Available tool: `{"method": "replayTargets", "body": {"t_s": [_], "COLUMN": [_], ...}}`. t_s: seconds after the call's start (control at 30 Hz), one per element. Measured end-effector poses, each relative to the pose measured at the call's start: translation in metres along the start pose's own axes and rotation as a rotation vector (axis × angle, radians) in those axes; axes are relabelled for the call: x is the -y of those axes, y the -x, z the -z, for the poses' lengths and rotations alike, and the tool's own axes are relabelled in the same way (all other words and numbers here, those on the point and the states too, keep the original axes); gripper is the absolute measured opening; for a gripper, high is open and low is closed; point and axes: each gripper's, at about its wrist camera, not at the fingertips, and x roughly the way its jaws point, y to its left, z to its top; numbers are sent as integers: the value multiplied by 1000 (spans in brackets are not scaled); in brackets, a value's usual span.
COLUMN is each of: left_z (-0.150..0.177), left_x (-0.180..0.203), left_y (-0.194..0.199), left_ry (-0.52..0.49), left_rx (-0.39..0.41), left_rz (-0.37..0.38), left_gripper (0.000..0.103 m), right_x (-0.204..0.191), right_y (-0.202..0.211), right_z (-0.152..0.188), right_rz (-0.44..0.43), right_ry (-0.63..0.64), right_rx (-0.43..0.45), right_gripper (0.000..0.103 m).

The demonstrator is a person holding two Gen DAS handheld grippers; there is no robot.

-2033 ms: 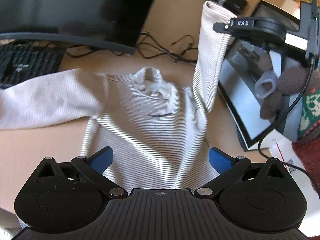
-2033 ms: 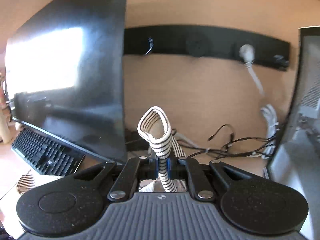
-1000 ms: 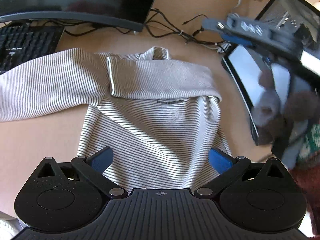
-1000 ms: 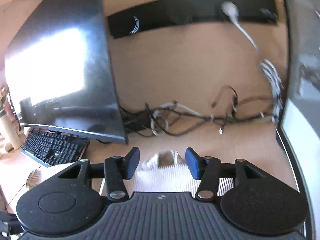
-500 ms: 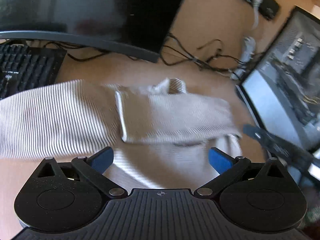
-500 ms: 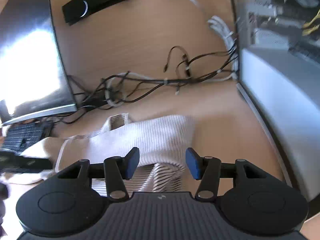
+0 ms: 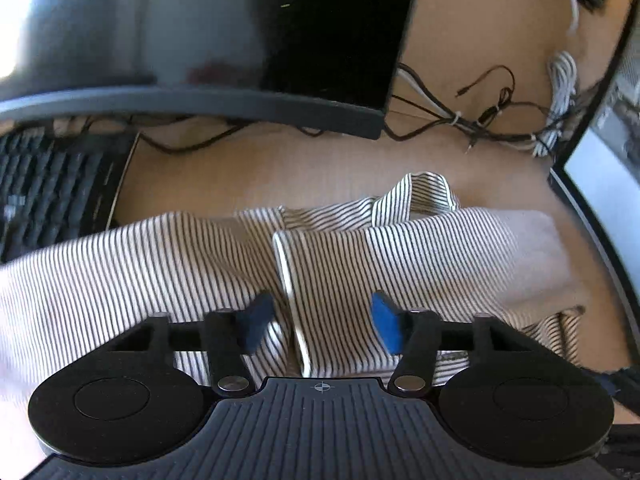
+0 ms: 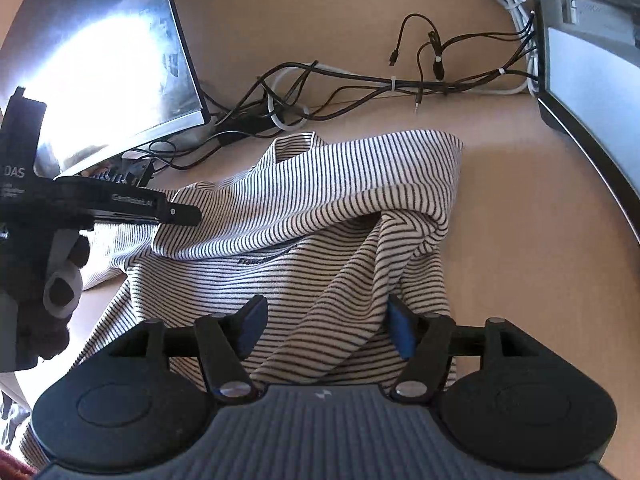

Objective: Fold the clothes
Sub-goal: 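Move the left gripper to the other sleeve cuff and grasp it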

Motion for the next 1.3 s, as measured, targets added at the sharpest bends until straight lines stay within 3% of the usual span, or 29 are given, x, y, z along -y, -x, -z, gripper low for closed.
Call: {"method": "replayTargets", "body": {"t_s": [0.03, 0.07, 0.1, 0.3, 0.4, 0.6, 0.67, 0.77, 0.87, 1.1, 1.23, 1.3], "left_z": [-1, -3, -5, -18, -21, -12, -7, 3, 19, 72, 99, 106], "left_x": [3, 6, 8, 19, 16, -9, -21, -40, -71, -155, -196, -205], "left_y": [-1, 0, 2, 27, 23, -2, 10, 34, 57, 109, 138, 145], "left_ry": [-23, -43, -61, -182, -218, -125, -69, 10, 84, 308, 409, 419], "left_rx": [4, 19, 39, 225, 237, 83, 88, 115, 148, 209, 228, 210], "left_rz": [-7, -8, -5, -39, -78, -122, -113, -119, -174, -400, -536, -566], "left_gripper": [26, 8, 6, 6, 7, 27, 50, 63, 74, 82, 80, 76], "right_x": [-1, -2, -2, -1, -1, 1, 2, 5, 6, -21, -52, -67], "right_y": [0, 0, 1, 2, 2, 7, 12, 21, 28, 45, 46, 45], "right_z": [0, 1, 2, 5, 6, 5, 2, -6, -17, -40, -45, -45], "right_rz": [-1, -1, 0, -3, -1, 3, -2, -28, -76, -278, -359, -377], "right_ry": [4, 9, 14, 3, 5, -11, -29, -78, -135, -188, -115, -60], "right_rx": [0, 0, 0, 3, 2, 6, 19, 42, 62, 105, 89, 79], "right_gripper": [69, 70, 70, 70, 70, 72, 73, 74, 76, 81, 82, 82]}}
